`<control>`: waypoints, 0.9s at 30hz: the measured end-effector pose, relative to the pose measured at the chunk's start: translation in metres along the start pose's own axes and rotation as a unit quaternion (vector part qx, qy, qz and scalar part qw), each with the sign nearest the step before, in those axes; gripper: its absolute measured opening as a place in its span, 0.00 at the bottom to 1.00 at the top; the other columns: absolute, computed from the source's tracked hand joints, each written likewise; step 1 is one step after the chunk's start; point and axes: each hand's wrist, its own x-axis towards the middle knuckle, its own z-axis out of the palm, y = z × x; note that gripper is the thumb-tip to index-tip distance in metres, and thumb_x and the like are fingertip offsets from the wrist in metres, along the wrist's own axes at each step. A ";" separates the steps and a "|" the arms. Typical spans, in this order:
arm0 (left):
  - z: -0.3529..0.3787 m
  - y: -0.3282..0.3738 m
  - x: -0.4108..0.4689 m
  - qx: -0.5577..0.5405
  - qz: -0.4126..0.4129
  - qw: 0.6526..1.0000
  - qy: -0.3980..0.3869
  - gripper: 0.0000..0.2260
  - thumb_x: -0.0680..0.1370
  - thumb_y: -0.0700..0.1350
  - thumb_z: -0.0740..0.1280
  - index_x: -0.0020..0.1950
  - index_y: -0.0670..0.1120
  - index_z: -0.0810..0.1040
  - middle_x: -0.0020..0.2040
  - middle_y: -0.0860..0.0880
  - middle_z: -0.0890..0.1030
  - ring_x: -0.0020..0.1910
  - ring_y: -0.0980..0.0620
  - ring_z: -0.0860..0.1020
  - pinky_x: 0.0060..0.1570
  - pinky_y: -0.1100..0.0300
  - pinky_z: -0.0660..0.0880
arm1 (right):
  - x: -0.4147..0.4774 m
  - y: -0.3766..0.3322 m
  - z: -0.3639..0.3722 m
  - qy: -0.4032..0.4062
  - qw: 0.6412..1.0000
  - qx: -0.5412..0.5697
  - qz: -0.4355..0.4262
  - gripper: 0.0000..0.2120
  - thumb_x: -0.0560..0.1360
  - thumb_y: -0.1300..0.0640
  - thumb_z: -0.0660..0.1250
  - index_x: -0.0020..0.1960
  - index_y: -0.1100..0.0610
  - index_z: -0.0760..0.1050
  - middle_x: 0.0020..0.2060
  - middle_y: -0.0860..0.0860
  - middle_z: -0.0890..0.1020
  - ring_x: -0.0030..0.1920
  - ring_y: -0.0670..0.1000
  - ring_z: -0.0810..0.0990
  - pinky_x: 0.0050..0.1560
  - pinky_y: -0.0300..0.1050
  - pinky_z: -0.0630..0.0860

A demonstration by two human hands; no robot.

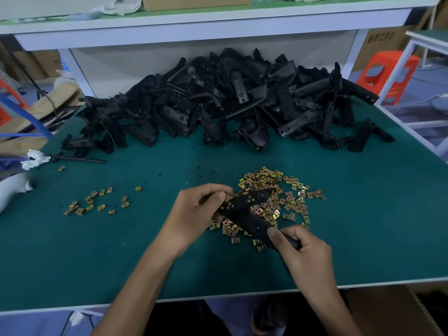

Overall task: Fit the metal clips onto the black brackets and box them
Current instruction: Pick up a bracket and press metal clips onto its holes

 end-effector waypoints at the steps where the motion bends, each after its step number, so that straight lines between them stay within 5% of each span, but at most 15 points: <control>1: 0.000 0.000 0.000 -0.016 0.000 1.000 0.004 0.14 0.82 0.40 0.66 0.49 0.57 0.87 0.46 0.51 0.86 0.38 0.55 0.83 0.39 0.60 0.81 | 0.000 0.000 0.000 -0.001 1.000 0.002 0.001 0.15 0.69 0.34 0.69 0.39 0.46 0.80 0.28 0.46 0.77 0.29 0.44 0.73 0.29 0.36 0.64; 15: -0.007 0.001 0.001 0.040 0.005 0.999 -0.013 0.14 0.83 0.43 0.65 0.50 0.62 0.85 0.46 0.54 0.85 0.33 0.53 0.82 0.39 0.52 0.81 | -0.001 0.001 -0.001 -0.008 1.000 -0.005 -0.005 0.16 0.70 0.34 0.69 0.41 0.46 0.80 0.29 0.45 0.77 0.29 0.44 0.73 0.28 0.36 0.64; 19: -0.006 0.002 0.000 0.075 0.008 0.997 -0.013 0.14 0.83 0.45 0.65 0.49 0.63 0.84 0.44 0.58 0.84 0.30 0.53 0.82 0.30 0.69 0.72 | -0.001 0.001 0.000 -0.009 1.000 -0.016 -0.008 0.18 0.69 0.33 0.68 0.37 0.47 0.79 0.28 0.43 0.77 0.29 0.43 0.74 0.28 0.34 0.64; 27: -0.010 0.004 -0.005 0.150 0.046 0.986 -0.048 0.13 0.83 0.47 0.64 0.52 0.66 0.82 0.47 0.62 0.82 0.39 0.58 0.81 0.37 0.68 0.73 | 0.001 -0.002 0.000 -0.009 1.000 0.002 0.002 0.14 0.68 0.33 0.68 0.40 0.43 0.80 0.30 0.42 0.79 0.31 0.42 0.76 0.29 0.32 0.66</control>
